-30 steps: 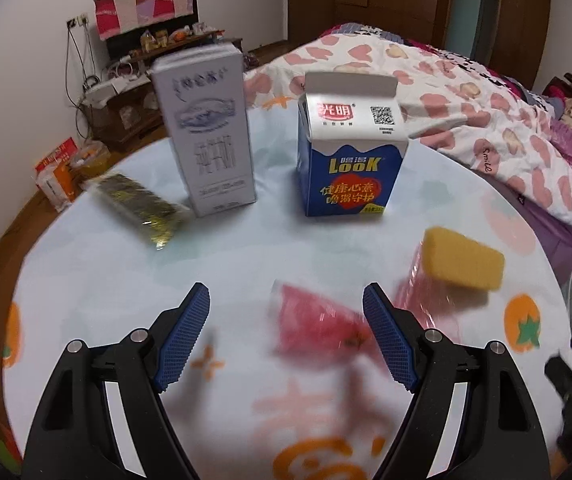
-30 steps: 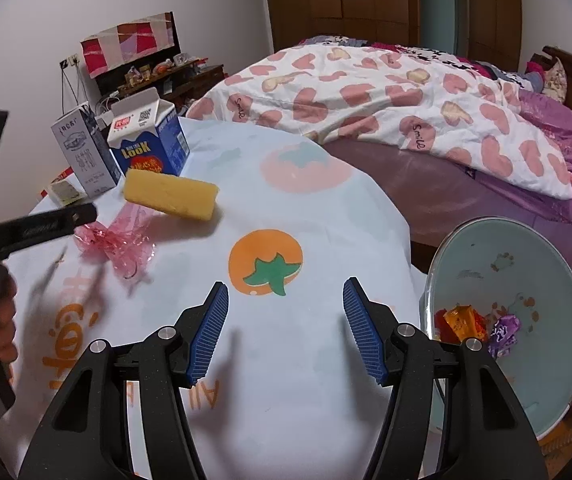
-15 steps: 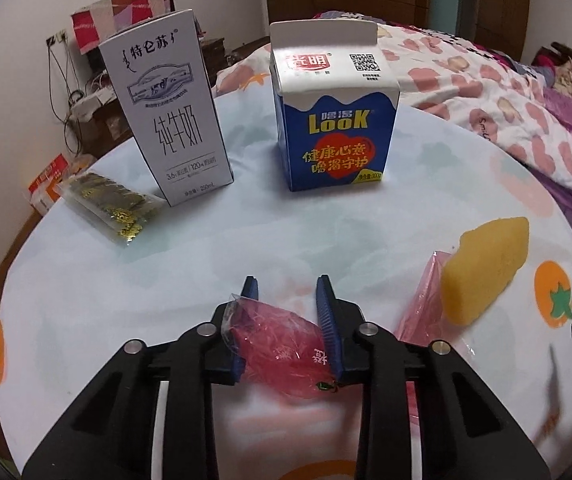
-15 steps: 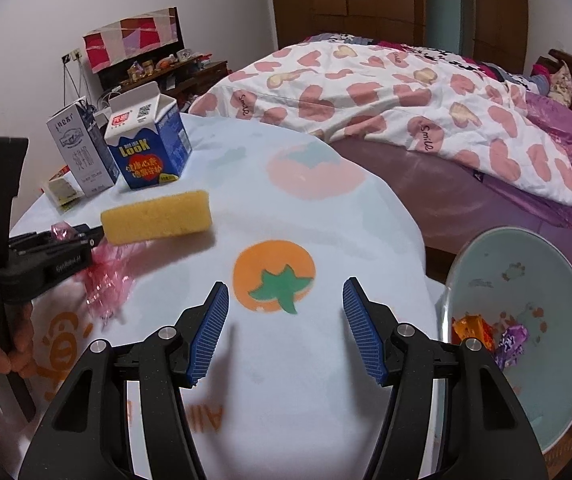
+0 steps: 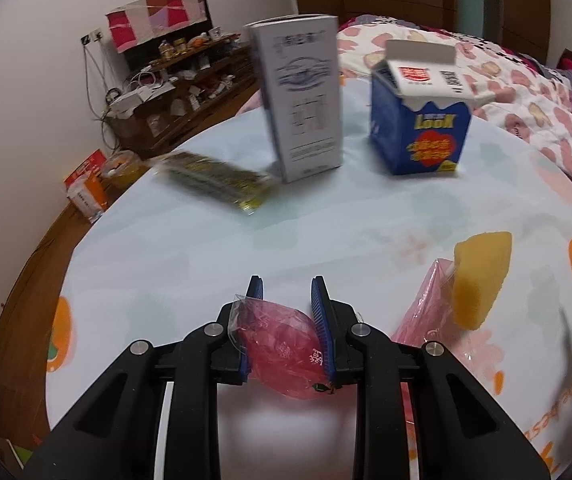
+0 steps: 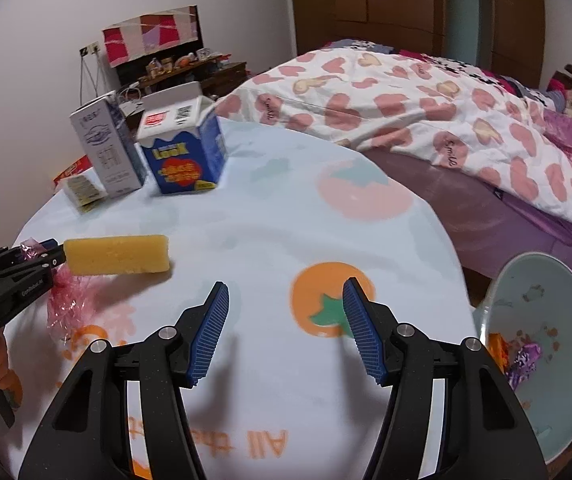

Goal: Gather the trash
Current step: 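Grasp the yellow sponge with the right gripper and lift it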

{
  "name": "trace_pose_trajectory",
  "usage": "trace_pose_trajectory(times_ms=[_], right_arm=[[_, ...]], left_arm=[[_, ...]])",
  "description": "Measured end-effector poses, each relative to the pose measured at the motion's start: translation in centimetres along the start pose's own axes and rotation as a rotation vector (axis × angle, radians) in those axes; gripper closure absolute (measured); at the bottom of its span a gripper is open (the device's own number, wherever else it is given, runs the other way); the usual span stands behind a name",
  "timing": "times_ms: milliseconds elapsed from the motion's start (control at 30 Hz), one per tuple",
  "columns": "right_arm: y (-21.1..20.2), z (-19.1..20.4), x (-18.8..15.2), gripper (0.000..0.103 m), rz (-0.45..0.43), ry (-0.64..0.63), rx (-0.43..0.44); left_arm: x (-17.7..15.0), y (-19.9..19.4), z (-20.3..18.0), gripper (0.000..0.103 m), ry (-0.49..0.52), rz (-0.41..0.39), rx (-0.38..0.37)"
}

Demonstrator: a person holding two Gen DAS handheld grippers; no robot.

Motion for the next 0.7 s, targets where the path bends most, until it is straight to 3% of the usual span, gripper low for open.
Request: trace_pose_trajectory(times_ms=[367,467,700], right_arm=[[0.6,3.2,1.2,0.043,-0.003,-0.043,0.018],[0.8,3.8,1.3,0.043,-0.004,-0.045,0.026],[0.9,6.0,2.2,0.043,-0.011,-0.056,0.059]], left_arm=[[-1.4,0.2,2.5,0.078,-0.019,0.031,-0.011],[-1.6,-0.5,2.7,0.078,-0.02,0.038,-0.059],[-3.0,-1.1,1.5,0.078,0.075,0.034,-0.062]])
Point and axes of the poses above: each gripper's, at about its wrist camera, not at the fingertips, and y roughly the way its jaws point, z to its left, x to its top, the point moved 10 cm from there along y, roughly the way its jaws point, and after that the axes turned 9 degrees about -y, right-handed, at the moved point
